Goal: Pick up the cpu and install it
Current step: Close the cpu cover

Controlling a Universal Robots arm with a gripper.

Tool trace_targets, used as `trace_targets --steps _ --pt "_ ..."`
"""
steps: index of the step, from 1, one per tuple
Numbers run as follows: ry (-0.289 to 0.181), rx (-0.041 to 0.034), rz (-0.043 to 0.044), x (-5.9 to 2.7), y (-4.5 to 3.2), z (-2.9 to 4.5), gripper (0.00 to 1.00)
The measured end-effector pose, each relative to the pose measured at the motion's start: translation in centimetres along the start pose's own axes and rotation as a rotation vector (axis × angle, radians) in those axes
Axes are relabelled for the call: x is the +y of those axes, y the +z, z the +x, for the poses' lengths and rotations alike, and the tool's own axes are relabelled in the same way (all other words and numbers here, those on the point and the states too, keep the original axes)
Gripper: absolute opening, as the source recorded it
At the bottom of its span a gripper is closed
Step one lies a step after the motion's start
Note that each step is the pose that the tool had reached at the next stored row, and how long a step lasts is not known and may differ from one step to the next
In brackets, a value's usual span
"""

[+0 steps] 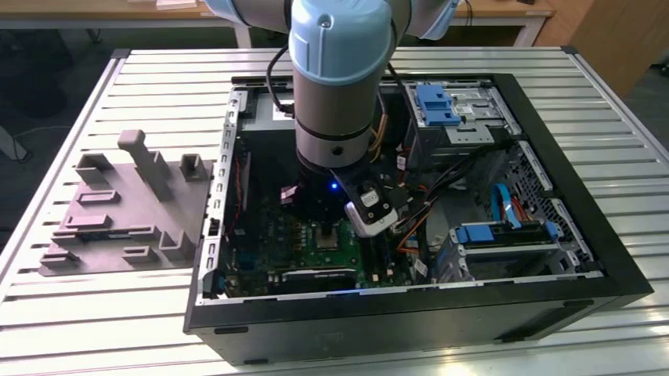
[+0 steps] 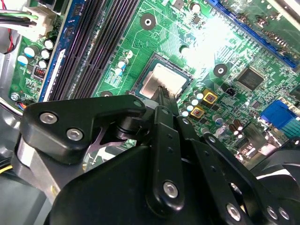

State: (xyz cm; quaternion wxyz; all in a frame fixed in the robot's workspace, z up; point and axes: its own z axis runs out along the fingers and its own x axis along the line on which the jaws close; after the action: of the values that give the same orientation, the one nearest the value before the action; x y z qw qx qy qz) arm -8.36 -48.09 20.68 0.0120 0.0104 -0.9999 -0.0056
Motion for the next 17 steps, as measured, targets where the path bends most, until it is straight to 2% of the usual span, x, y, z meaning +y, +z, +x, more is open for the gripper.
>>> trace_targets --steps 6,8,11,17 --pt "0.000 0.0001 0.0001 0.00 -0.03 0.01 0.11" --pt "0.000 -0.0003 0.0003 0.00 -0.26 0.13 0.11" --pt "0.000 -0.0009 0.0000 0.05 -1.12 0.18 0.11" --pt "0.000 -0.0009 -0.0001 0.16 -3.38 0.24 0.11"
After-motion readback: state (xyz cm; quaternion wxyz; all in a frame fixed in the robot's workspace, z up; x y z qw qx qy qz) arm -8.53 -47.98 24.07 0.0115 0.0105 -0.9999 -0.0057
